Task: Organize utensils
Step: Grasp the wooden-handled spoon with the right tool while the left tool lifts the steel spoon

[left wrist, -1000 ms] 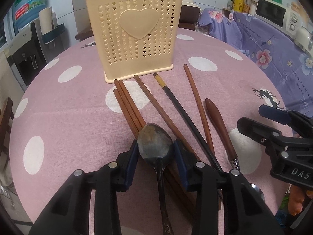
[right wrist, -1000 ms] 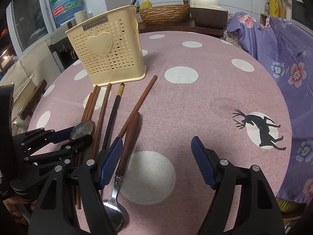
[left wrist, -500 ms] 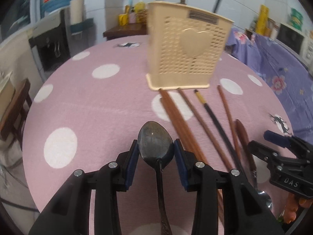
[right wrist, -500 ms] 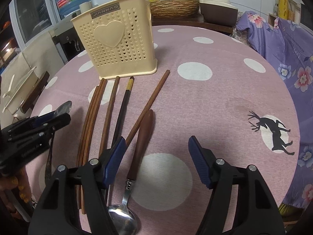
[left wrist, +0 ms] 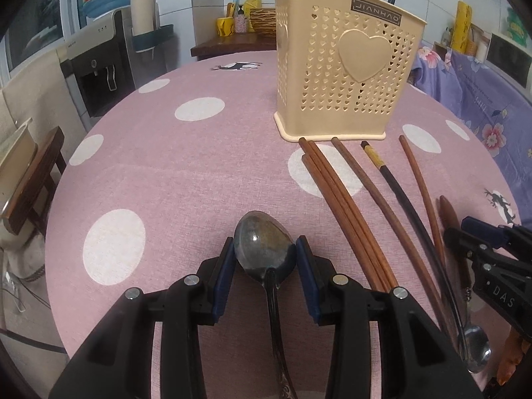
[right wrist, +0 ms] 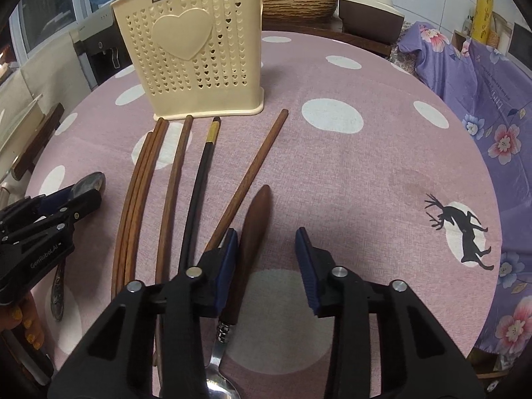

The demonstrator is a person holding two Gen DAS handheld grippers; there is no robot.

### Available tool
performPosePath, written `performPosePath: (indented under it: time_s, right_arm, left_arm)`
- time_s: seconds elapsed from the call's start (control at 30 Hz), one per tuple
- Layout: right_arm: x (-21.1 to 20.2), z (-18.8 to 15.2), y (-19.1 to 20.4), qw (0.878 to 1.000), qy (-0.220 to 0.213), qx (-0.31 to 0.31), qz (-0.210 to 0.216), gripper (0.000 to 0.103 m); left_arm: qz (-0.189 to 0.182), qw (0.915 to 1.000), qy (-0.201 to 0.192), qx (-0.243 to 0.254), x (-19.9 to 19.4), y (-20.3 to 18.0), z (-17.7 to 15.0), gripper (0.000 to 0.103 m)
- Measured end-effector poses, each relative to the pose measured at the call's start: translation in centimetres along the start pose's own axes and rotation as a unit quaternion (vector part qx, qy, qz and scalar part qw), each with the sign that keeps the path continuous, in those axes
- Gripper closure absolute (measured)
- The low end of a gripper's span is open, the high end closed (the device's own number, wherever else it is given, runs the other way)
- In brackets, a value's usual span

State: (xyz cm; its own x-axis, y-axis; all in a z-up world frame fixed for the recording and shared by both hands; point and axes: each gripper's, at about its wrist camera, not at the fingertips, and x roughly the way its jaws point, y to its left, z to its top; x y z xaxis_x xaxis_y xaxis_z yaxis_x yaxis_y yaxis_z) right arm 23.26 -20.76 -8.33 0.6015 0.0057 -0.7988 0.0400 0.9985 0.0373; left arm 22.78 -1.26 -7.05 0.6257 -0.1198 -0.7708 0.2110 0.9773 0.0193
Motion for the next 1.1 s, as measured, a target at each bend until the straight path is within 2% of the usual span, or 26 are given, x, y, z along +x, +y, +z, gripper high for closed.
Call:
performPosePath:
  time_s: [0.03, 0.1, 0.17, 0.43, 0.7, 0.77, 1.03, 1.1]
  right_arm:
    - [0.0, 0.1, 0.1, 1.0, 0.001, 0.0, -0.001, 0.075]
    - [0.1, 0.3, 0.3, 1.0, 0.004, -0.001, -0.002, 0.078]
    - [0.2, 0.4, 0.4, 1.0, 0.006, -0.002, -0.001, 0.082]
    - [0.3, 0.7, 0.4, 1.0, 0.013, 0.004, 0.001, 0.084]
    - [0.5, 0.9, 0.0, 1.0, 0.016, 0.016, 0.01, 0.086]
    - [0.5, 0.9, -0.1, 1.0, 0.016, 0.016, 0.011, 0.086]
    - [0.6, 0.8, -0.1, 1.0, 0.013, 0.015, 0.013, 0.086]
    - [0.6, 0.8, -0.1, 1.0, 0.013, 0.015, 0.015, 0.086]
  left_arm:
    - [0.002, 1.0, 0.001, 0.002, 0.1, 0.0, 0.1, 0.062]
    - [0.012, 0.9999, 0.006, 0.004, 0.3, 0.0, 0.3, 0.051]
    - [0.02, 0.9998, 0.008, 0.005, 0.4, 0.1, 0.5, 0.046]
    - [0.034, 0.9989, 0.017, 0.029, 0.7, -0.1, 1.0, 0.046]
    - [0.004, 0.9992, 0.032, 0.026, 1.1, -0.3, 1.7, 0.068]
    - [0.003, 0.9991, 0.033, 0.027, 1.1, -0.5, 1.8, 0.071]
    - [0.004, 0.9993, 0.032, 0.019, 0.9, -0.2, 1.4, 0.071]
    - [0.003, 0.9994, 0.031, 0.017, 0.8, -0.1, 1.4, 0.075]
